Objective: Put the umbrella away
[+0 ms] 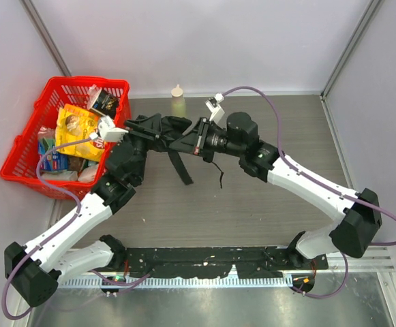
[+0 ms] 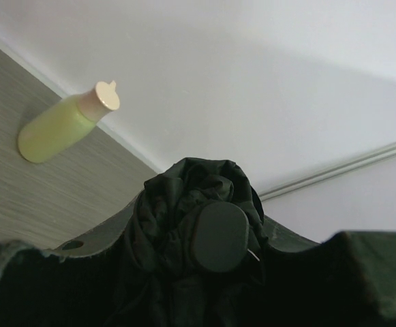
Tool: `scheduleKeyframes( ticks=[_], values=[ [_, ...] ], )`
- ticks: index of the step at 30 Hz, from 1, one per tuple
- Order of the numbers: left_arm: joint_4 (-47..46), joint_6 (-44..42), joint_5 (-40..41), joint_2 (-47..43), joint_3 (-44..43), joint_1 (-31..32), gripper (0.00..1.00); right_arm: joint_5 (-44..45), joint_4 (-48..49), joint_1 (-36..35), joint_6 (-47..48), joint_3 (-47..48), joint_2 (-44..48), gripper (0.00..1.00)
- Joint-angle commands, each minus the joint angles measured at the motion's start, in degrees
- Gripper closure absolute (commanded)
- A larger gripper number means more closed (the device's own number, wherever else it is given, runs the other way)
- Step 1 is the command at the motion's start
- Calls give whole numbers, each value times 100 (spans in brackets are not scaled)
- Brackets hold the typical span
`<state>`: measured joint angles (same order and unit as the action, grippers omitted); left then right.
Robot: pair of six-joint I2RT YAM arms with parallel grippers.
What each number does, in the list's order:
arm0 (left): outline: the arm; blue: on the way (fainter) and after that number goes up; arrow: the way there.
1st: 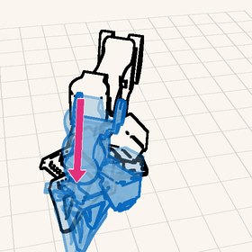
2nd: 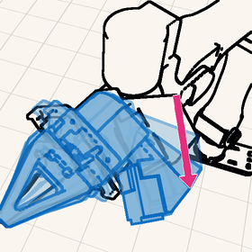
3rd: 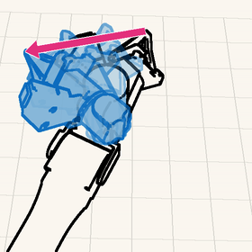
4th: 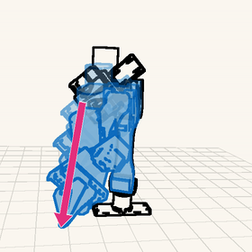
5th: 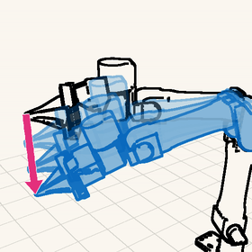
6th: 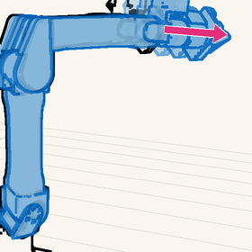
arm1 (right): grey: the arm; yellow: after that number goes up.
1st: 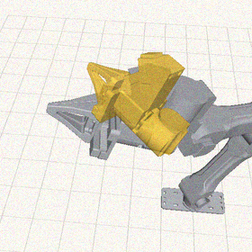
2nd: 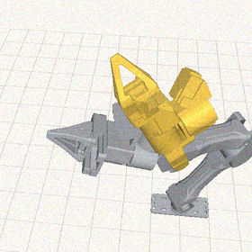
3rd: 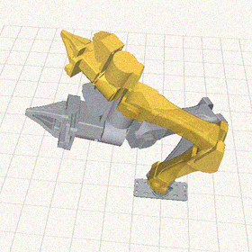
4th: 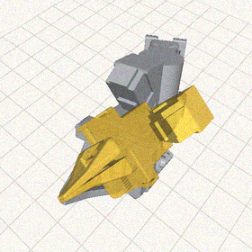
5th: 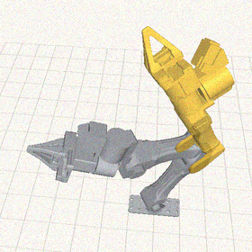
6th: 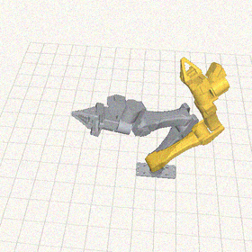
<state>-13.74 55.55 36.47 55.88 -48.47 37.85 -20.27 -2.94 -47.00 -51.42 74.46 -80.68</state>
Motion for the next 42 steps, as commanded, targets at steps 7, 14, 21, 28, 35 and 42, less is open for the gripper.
scheduleKeyframes(
  ticks=[7,14,21,28,35,42],
  values=[
    [-1315,2354,115,-226,-93,-14,100,-522,3991,-19,-1828,-1335,369,99],
    [-552,3934,-130,-349,-330,-14,100,198,3320,-194,337,-1671,641,99],
    [-77,4913,-360,-191,-409,-5,100,1541,3073,-1222,2056,-1715,677,99],
    [283,4886,-315,-279,-488,-14,100,2895,3397,-1531,2390,-2611,1028,91],
    [407,4904,-360,-297,-523,-14,100,3152,3405,-1531,2584,-2814,1108,75],
    [433,4922,-412,-235,-585,-14,100,2871,3809,-1540,2760,-3007,1125,62]
  ],
)
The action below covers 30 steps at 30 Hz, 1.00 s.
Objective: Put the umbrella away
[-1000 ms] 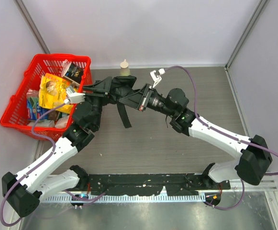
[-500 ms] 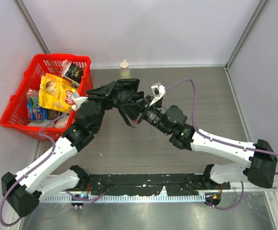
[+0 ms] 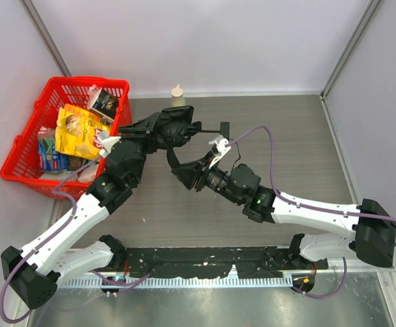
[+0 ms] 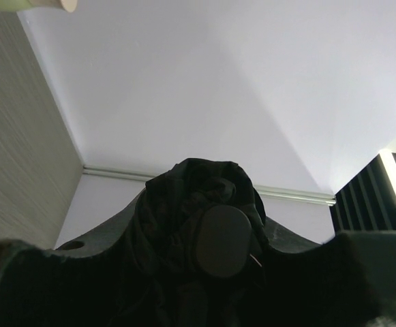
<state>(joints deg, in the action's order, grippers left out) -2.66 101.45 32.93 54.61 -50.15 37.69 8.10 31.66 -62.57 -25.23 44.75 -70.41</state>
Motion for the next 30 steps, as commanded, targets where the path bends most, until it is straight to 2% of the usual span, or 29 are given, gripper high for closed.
scheduleKeyframes(
  ticks=[1,5,6,12,13,14,16,18,19,21,24,26,29,30],
  values=[
    [-640,332,-58,-100,-425,1,100,43,350,16,150,-89,115,61],
    [-631,270,-15,-82,-478,1,100,131,306,16,-112,-370,282,53],
    [-657,218,12,-82,-478,10,100,183,227,16,-209,-388,326,48],
    [-823,15,38,-12,-426,10,100,298,-1530,16,-1290,-361,967,37],
    [-955,-46,38,14,-382,1,100,359,-1905,16,-1665,-414,1220,36],
    [-991,-81,38,23,-373,1,100,472,-2231,16,-1860,-406,1336,30],
    [-1035,-151,38,50,-364,10,100,526,-3041,16,-2353,-371,1705,28],
    [-1105,-292,38,85,-364,1,100,517,-3709,43,-3151,-397,2022,19],
    [-1184,-414,38,94,-364,1,100,500,-4094,69,-3763,-371,2179,15],
    [-1359,-608,47,111,-303,10,100,246,-4630,296,-4940,-204,2304,14],
    [-1615,-740,30,76,-145,1,100,-657,-4573,762,-6324,-81,2357,12],
    [-1685,-741,-5,76,-74,10,100,-1353,-4117,956,-7744,-124,2200,10],
    [-1861,-732,-102,76,23,1,100,-1837,-3317,1018,-8909,-160,1804,9],
    [-1879,-732,-120,76,32,1,100,-1908,-2767,1010,-9459,-264,1594,8]
  ],
)
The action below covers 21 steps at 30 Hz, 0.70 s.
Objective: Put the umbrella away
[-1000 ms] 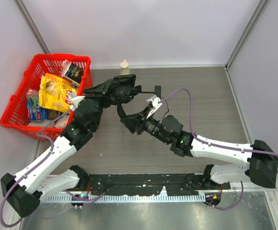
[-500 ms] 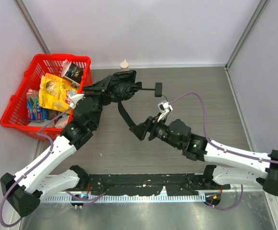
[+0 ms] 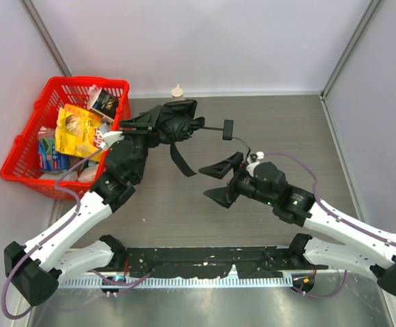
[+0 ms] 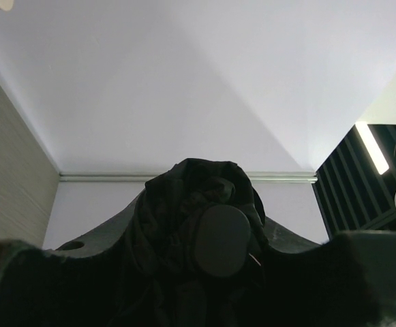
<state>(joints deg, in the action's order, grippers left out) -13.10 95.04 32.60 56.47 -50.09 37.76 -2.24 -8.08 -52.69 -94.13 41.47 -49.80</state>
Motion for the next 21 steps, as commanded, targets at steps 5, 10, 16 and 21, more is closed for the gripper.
scheduleKeyframes(
  ticks=[5,10,16,21],
  values=[
    [-887,-205,-105,-153,25,-5,100,-1252,3154,13,-3709,-158,-1294,9],
    [-1036,-267,-140,-127,43,-5,100,-964,3451,21,-4297,-446,-1401,16],
    [-1203,-250,-280,-22,78,-5,100,-673,3778,22,-4781,-807,-1348,16],
    [-1405,-197,-386,84,130,-5,100,-506,4190,22,-5053,-974,-1445,17]
  ],
)
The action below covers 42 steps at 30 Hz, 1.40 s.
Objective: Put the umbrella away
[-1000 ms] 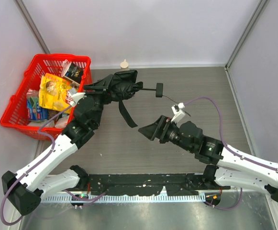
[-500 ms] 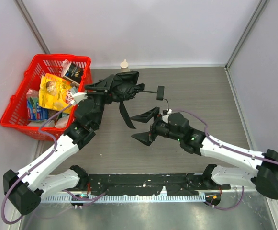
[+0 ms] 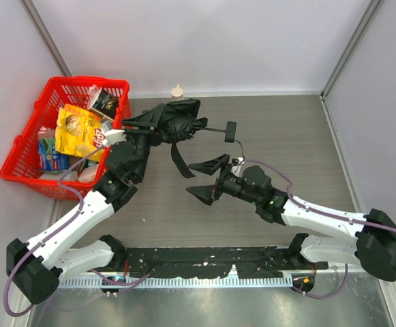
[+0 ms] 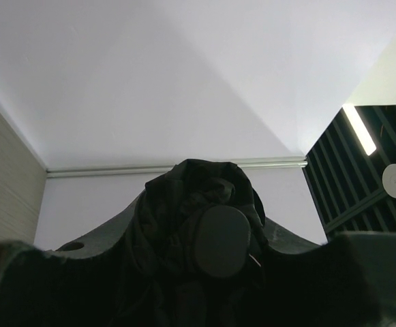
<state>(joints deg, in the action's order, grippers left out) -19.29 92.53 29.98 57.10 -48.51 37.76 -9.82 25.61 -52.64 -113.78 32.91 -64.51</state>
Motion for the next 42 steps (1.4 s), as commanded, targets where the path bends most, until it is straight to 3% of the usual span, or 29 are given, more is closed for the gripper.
scheduleKeyframes(
  ticks=[1,7,16,18,23,28,35,42],
  values=[
    [-787,54,-158,29,-35,-5,100,296,902,26,-3150,-161,-17,18],
    [-884,54,-255,64,-18,3,100,367,1078,17,-3238,-39,-237,21],
    [-919,168,-440,73,-9,3,100,516,1376,8,-3405,-56,-483,35],
    [-910,247,-492,64,17,12,100,552,1631,17,-3441,-109,-650,44],
    [-367,536,-712,-6,-88,30,100,466,2745,227,-3318,-144,-1229,99],
    [416,1118,-1345,-32,-317,30,100,-975,4327,641,-2939,417,-2651,99],
    [1040,978,-1485,-314,-553,30,100,-1346,4286,1097,-2537,330,-3110,99],
    [2146,899,-2074,-401,-774,30,100,-1962,4365,1783,-1824,1165,-3533,99]
  ],
)
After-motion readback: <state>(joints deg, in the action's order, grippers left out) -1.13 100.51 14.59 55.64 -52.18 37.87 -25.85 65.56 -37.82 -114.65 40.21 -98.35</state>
